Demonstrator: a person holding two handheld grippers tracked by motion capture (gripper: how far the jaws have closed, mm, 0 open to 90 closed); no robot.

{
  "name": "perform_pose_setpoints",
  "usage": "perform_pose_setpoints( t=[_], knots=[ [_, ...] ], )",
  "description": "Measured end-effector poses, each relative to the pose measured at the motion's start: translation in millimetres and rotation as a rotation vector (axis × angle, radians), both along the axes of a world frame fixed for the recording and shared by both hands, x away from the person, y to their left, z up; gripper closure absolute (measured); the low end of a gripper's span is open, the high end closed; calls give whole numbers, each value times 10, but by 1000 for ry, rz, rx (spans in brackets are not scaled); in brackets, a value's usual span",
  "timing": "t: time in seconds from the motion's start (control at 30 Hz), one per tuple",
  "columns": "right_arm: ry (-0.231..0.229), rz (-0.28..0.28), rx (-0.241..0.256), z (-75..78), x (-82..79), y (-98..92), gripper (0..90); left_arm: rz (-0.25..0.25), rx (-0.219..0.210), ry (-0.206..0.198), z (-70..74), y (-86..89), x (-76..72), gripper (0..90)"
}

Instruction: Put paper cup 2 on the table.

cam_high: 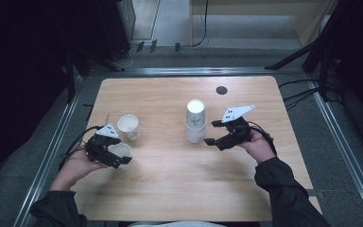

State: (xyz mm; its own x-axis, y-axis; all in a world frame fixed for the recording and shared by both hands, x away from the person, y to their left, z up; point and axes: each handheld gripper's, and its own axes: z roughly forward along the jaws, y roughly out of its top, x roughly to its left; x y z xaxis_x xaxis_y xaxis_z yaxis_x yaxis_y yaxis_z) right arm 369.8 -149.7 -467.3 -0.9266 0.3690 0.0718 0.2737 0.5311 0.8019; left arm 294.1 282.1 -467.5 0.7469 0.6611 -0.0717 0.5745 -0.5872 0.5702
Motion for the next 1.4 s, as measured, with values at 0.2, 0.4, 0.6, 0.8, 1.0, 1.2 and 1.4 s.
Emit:
perform_pose_setpoints(
  t=[0.2, 0.4, 0.6, 0.8, 1.0, 1.2, 1.4],
  knots=[
    [1, -2, -1, 4, -7, -1, 226, 23, -70, -27, 98, 35, 0, 115],
    [-2, -1, -14, -1, -20, -10, 226, 33, -117, -59, 185, -5, 18, 122],
    [2, -3, -25, -29, -81, -18, 226, 17, -138, -77, 247, -143, 62, 131],
    [0, 2, -41, -53, -148, -32, 226, -19, -127, -85, 276, -364, 129, 132],
    [0, -12, -48, -70, -221, -90, 225, -57, -128, -79, 287, -562, 196, 132],
    [0, -30, -61, -92, -307, -166, 225, -97, -125, -81, 294, -770, 266, 136],
    [1, -50, -64, -105, -373, -236, 225, -120, -122, -91, 283, -961, 318, 136]
  ],
)
